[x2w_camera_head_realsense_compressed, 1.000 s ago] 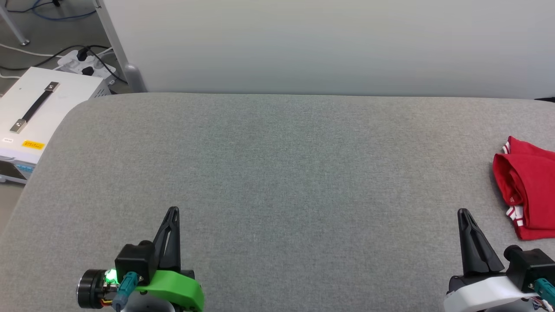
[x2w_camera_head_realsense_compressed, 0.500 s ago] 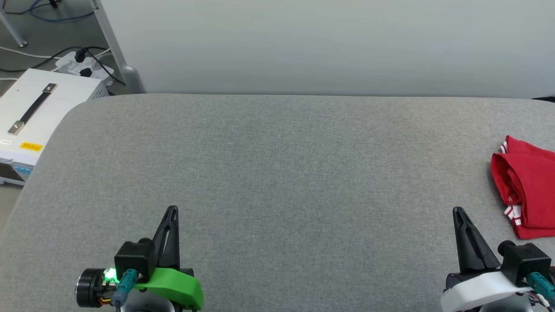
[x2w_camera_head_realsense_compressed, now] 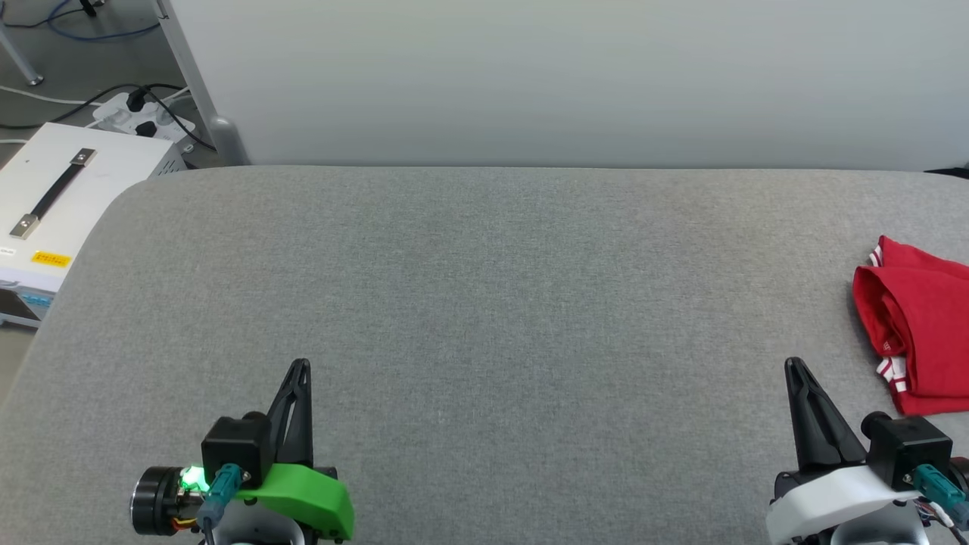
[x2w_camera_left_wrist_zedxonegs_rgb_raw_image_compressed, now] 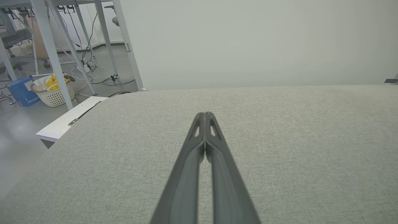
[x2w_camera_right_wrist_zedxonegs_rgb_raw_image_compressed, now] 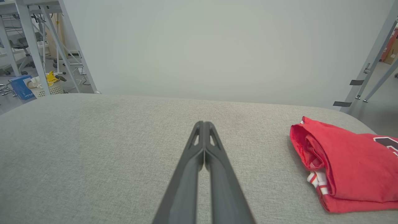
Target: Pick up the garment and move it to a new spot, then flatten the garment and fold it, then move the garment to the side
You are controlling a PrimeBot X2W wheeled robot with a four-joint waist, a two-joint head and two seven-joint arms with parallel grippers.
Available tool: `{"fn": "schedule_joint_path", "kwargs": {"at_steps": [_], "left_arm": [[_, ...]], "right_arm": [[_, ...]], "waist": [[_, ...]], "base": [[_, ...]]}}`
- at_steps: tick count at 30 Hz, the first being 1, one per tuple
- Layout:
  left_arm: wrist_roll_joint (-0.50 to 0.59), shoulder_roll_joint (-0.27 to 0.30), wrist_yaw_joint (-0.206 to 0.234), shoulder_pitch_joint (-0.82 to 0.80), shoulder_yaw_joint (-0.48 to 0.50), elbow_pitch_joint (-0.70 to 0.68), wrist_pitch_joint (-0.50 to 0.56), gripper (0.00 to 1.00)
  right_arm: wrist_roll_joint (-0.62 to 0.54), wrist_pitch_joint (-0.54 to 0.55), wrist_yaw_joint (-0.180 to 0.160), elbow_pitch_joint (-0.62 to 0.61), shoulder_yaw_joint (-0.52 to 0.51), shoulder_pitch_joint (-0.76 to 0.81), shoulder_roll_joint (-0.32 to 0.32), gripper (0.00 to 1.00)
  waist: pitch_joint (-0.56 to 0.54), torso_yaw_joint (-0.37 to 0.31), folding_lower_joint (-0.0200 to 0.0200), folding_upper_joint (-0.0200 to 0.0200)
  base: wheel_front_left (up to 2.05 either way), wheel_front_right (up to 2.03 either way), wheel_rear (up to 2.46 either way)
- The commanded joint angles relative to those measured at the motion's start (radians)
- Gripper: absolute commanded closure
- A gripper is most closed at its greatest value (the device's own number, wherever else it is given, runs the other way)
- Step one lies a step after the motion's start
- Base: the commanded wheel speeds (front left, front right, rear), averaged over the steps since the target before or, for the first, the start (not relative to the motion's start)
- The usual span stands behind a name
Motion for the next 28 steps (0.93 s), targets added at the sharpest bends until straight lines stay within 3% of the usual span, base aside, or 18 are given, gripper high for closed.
{"fn": "schedule_joint_path", "kwargs": {"at_steps": [1,28], "left_arm": [[0.007,-0.005,0.011,-0.014,0.005,-0.005,0.005,1.0],[0.023,-0.008,0.024,-0.024,0.013,-0.028,0.07,1.0]], "right_arm": [[-0.011,0.006,0.0,0.004,0.002,-0.02,0.002,1.0],[-0.048,0.071,-0.001,0.013,0.015,-0.051,0.004,1.0]], "waist": [[0.0,-0.001,0.0,0.0],[-0.004,-0.013,0.0,0.0]], "base": [[0.0,0.0,0.0],[0.0,0.0,0.0]]}}
